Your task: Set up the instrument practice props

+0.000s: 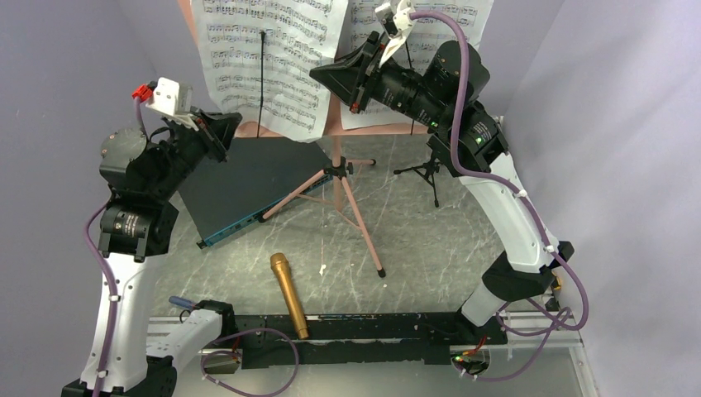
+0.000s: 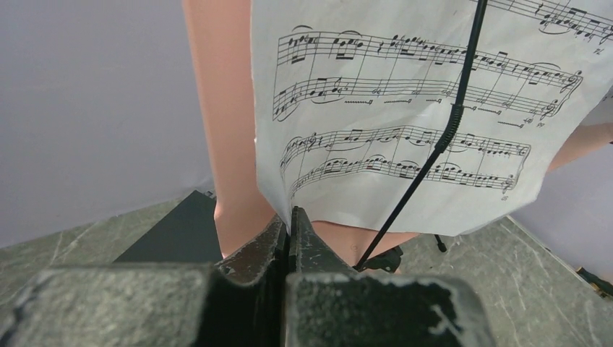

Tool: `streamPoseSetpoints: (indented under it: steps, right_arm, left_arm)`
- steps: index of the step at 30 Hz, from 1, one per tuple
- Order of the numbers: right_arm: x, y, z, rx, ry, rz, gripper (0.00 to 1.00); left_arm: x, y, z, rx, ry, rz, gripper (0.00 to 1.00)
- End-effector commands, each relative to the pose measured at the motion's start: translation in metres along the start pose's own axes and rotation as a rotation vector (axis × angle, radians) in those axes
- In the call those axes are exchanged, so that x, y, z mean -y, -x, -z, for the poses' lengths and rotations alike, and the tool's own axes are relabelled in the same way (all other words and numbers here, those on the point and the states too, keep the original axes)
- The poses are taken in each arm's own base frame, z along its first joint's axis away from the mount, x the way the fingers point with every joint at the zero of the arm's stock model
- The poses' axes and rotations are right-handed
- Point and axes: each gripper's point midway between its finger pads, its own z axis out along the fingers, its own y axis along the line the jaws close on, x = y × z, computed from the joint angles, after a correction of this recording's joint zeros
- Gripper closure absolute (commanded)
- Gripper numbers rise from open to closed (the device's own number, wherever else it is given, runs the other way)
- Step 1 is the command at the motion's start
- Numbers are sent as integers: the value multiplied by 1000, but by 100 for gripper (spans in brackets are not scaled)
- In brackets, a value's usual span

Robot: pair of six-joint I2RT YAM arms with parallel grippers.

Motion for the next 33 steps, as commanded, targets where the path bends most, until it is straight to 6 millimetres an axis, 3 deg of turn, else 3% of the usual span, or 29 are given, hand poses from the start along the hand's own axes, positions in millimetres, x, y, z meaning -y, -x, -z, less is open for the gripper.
streamPoseSetpoints:
  steps: [1,10,23,28,33]
  right_arm:
    - [-7,22,6,55,21,32,100]
    - [-7,29,4,94,28,33,100]
    - [-8,29,4,108,27,25,77]
    - [-7,28,6,108,20,26,79]
    - [-5,23,5,100,13,24,91]
  left_arm:
    - [3,22,7,77,6,-20,97]
    - [4,12,5,74,-2,40,97]
    - [-1,2,7,157,36,217,97]
    - [3,6,7,190,11,255,97]
    - [9,9,6,207,-22,275,97]
